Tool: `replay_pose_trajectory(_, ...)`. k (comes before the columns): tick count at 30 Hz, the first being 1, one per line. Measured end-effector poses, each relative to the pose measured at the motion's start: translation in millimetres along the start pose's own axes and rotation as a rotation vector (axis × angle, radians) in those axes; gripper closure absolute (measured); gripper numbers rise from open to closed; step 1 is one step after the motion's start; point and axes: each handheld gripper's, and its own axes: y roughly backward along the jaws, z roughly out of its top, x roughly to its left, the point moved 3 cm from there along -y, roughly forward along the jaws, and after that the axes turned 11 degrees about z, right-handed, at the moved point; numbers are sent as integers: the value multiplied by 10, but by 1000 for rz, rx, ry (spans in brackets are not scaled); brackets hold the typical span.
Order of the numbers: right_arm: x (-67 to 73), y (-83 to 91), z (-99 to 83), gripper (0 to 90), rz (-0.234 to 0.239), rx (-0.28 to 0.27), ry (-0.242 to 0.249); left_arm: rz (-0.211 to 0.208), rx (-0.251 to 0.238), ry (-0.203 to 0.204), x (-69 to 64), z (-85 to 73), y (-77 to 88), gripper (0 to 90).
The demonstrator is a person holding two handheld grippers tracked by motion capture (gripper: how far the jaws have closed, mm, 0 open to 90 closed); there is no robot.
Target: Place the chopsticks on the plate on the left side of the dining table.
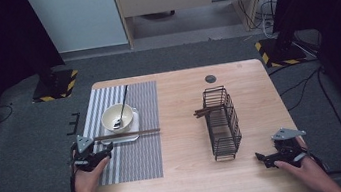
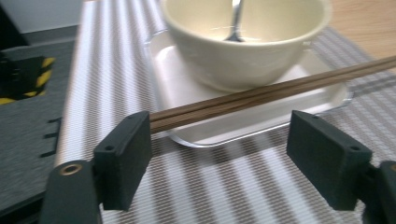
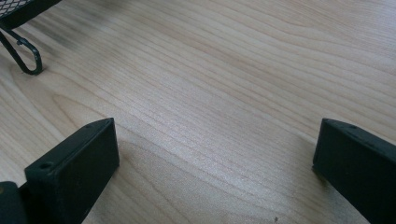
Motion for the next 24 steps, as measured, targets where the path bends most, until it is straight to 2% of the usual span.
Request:
replay_pose_trajectory(2,0,0,0,2,0,0,0,-17,-2,-13,-54,19,11,195)
replay_pose_trajectory(8,2,0,0,2,0,0,-2,-100,-3,-30,-217,56,32,115)
replay_pose_trajectory(13,2,0,0,2,0,0,-3,-143,-9,-28,-328,93,58,89)
replay_pose_trajectory(24,1,0,0,2,1,0,-2,-203,-17,-69,-592,160,86,80)
